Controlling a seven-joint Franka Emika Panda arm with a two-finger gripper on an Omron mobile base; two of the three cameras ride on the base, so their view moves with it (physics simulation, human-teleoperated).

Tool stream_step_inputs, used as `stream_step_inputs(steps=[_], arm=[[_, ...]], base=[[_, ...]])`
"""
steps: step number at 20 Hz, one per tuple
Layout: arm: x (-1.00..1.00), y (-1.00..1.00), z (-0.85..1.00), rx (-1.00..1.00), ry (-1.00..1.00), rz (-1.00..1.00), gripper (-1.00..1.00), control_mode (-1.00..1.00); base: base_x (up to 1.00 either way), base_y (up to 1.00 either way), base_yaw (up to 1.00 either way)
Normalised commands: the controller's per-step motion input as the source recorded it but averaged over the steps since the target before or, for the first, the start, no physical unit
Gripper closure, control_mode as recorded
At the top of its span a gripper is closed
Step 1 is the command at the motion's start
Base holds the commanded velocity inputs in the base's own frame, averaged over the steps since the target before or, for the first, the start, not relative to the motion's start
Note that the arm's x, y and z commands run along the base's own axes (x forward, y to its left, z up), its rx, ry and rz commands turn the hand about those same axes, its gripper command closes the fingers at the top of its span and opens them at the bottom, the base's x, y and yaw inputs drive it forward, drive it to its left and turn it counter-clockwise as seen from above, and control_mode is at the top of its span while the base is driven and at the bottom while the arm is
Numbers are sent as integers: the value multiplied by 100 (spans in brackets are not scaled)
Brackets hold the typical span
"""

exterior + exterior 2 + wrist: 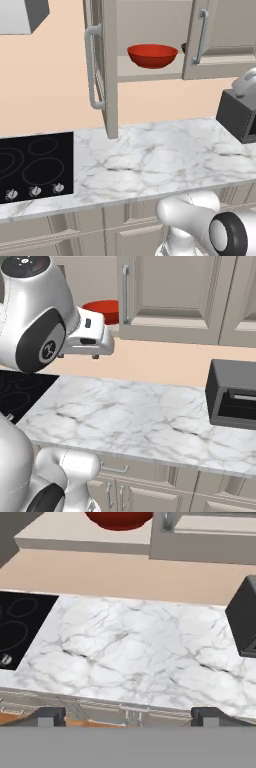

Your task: Move the bowls from the cabinet to the plates on the dining table.

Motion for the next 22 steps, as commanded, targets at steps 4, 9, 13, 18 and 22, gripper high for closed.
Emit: stream_step_inputs(steps=[4, 9, 13, 18, 22], arm=[[0, 11, 0, -11, -39, 0, -100, -100], [20, 1, 24, -4, -10, 0, -100, -100], [38, -7, 19, 1, 0, -10, -100, -100], [26, 0, 0, 19, -3, -9, -100, -100], [35, 0, 0, 27, -6, 0, -100, -100]], base=[[0, 0, 0], [0, 0, 0], [0, 0, 0], [0, 0, 0], [0, 0, 0]])
